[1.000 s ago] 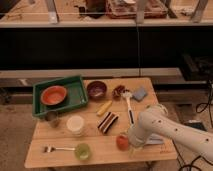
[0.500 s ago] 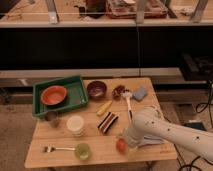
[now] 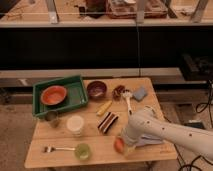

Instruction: Place apple in purple bowl

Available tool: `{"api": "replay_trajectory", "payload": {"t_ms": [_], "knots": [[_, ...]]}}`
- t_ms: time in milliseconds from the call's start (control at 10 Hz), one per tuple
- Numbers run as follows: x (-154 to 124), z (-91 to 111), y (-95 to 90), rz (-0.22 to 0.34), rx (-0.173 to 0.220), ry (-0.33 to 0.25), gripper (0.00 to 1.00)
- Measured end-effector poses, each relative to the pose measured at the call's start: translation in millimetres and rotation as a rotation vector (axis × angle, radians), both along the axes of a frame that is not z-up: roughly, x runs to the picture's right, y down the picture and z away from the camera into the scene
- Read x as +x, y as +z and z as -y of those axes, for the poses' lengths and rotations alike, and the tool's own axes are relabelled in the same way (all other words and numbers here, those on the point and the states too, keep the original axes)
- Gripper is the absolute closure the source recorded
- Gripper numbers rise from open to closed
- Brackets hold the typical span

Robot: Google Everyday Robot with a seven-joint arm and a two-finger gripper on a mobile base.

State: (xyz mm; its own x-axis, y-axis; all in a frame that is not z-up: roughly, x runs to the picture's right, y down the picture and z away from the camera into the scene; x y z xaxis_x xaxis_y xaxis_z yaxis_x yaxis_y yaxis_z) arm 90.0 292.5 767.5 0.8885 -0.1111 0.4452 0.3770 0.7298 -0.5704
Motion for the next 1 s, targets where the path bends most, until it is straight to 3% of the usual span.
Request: {"api": "replay_trajectory", "payload": {"t_ms": [500,900,1000], "knots": [[0,10,-1.1,-0.031,-0.042,0.024,0.99],[-7,66,-46.0,0.004,-0.037,0.094,1.00],[-13,94,-60.7,0.030,-0.024,0.139,1.00]]}}
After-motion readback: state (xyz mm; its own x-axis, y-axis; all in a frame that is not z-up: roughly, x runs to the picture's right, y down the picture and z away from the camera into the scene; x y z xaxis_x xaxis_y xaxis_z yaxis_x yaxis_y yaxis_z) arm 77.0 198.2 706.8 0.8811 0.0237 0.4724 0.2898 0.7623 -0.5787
